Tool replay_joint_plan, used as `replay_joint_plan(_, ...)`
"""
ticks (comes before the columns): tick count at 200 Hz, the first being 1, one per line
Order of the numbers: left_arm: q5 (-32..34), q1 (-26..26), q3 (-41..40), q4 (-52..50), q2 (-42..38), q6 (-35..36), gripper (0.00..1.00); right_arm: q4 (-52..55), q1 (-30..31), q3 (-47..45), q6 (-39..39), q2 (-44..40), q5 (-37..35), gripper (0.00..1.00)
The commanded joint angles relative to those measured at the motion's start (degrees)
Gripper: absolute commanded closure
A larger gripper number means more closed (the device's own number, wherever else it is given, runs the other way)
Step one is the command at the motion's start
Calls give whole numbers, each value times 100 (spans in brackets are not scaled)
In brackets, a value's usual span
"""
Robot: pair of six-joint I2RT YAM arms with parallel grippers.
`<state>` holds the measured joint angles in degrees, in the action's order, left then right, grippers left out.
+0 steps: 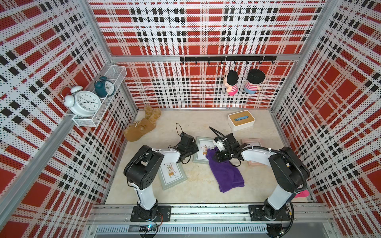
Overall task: Wipe the picture frame with a cloth
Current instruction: Wipe the dirt from the picture frame.
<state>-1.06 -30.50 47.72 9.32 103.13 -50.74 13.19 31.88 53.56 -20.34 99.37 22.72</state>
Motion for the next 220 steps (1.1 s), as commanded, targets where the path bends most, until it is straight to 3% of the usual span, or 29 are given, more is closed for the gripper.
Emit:
replay_joint_plan(1,43,-82,-286,-967,474,-38,81,994,-325,453,214,599,-752,100)
replay_joint_plan(27,84,-79,-326,-968,419,-49,81,1137,-799,1960,230,1546,-1430,100)
replay_joint_plan(54,73,-90,-355,-974,374,-80,81,1482,-783,3158,434,2219,-1502,100)
replay_joint_plan(77,85,-110,-352,-976,359,-120,81,1356,-522,2627,447,1881,-1484,100)
replay_joint_plan(124,112,-135,-251,-1029,444,-120,81,993,297,302,-19,69,-1654,100)
replay_joint_plan(142,123,-138,-246,-1020,470,-117,81,801,355,-2,54,-142,-1724,100)
replay_joint_plan(183,226,-173,-281,-1046,367,-89,81,836,230,1453,705,926,-1753,100)
replay_joint_plan(203,277,-193,-332,-1073,299,-101,82,1045,59,2420,711,1575,-2251,100)
replay_joint_plan(220,300,-209,-370,-1073,266,-111,82,1177,-127,2899,645,1946,-2197,100)
